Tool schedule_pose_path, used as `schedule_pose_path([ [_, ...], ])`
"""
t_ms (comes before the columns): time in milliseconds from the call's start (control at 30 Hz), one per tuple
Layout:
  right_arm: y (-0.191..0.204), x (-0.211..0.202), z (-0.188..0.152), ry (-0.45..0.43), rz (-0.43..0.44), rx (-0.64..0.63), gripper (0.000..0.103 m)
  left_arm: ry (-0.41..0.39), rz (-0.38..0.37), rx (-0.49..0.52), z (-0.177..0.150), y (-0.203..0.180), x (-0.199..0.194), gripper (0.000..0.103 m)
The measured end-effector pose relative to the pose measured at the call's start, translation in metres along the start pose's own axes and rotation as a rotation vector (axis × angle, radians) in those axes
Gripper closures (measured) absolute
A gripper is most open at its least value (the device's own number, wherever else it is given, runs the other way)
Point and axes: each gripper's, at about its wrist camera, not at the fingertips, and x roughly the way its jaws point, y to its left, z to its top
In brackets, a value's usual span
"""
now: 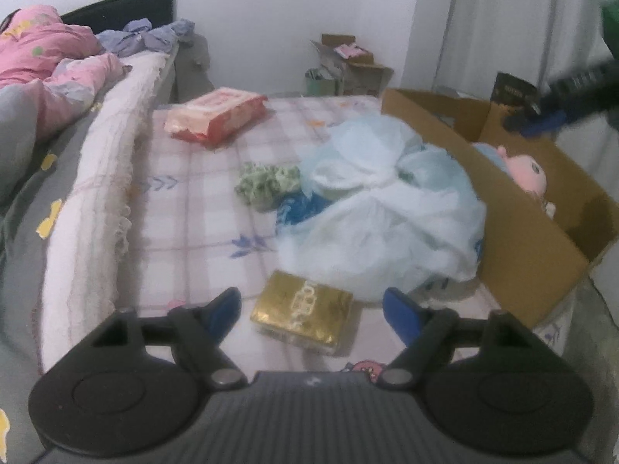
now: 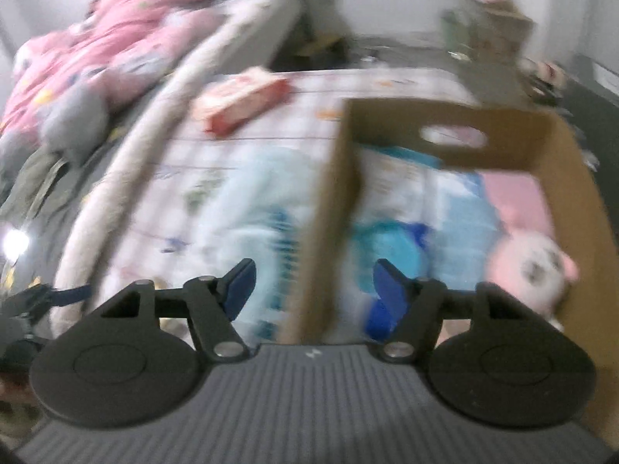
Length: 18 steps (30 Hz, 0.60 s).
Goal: Organize soft objects
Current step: 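Grasp the green scrunchie with the right gripper while the left gripper grasps the gold package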
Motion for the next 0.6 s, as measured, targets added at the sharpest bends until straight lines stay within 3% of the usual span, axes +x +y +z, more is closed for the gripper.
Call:
schedule_pose_path([
  [300, 0.100, 0.066, 0.060, 0.095, 0.153, -0.219, 0.018, 0.018, 0.035, 0.209, -0.003, -0.019, 0.036, 0.004],
  [400, 0.122, 0.100, 0.084, 0.134, 0.193, -0.262, 0.016, 0.028, 0.041, 0.269, -0.002, -0.022, 0.050, 0.003],
  [600, 0.146, 0.179, 0.114, 0.226, 0.189, -0.311, 0.016, 0.090, 0.032, 0.278, -0.001, -0.016, 0.076, 0.003],
])
